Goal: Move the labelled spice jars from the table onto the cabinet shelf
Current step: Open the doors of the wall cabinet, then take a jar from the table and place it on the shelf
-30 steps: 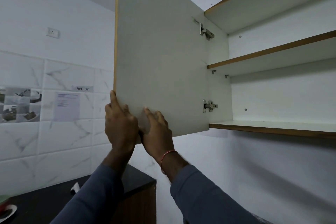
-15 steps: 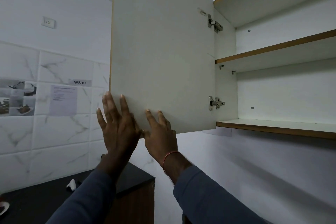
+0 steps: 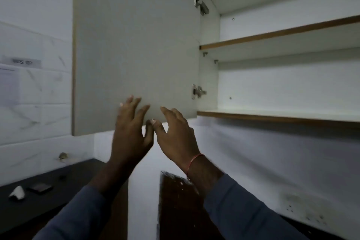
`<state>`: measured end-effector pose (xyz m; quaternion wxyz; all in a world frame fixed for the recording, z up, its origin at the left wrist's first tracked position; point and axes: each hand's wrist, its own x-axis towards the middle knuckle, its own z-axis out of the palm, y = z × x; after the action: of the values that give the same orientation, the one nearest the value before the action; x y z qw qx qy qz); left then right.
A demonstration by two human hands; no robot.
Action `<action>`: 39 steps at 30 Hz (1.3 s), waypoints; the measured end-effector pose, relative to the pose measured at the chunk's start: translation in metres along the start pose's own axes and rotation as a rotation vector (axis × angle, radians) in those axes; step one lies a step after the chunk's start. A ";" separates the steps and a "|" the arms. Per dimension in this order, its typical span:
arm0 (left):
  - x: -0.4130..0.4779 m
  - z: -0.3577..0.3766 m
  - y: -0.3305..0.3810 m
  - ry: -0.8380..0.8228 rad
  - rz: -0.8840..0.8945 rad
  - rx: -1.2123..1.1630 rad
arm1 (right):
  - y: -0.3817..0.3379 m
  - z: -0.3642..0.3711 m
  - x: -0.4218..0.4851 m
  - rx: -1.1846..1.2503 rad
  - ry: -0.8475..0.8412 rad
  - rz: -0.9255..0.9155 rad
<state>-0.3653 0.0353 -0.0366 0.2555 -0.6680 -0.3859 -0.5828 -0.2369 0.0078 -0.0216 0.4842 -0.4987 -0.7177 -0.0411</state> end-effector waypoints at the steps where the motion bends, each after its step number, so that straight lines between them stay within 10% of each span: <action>1: -0.015 0.010 0.012 -0.069 -0.040 -0.141 | 0.008 -0.006 -0.011 0.003 0.015 0.015; 10: -0.224 0.113 0.144 -0.714 -0.117 -0.801 | 0.162 -0.033 -0.220 -0.184 -0.082 0.541; 20: -0.416 0.127 0.227 -1.388 -0.065 -0.717 | 0.213 -0.066 -0.447 -0.116 -0.035 1.240; 39: -0.468 0.098 0.245 -1.463 -0.061 -0.703 | 0.246 -0.083 -0.528 -0.142 -0.056 1.240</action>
<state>-0.1199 -0.1294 -0.4850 -0.3020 -0.9103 -0.2676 -0.0924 0.0210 -0.2708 -0.4708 0.3645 -0.8545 -0.3026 0.2131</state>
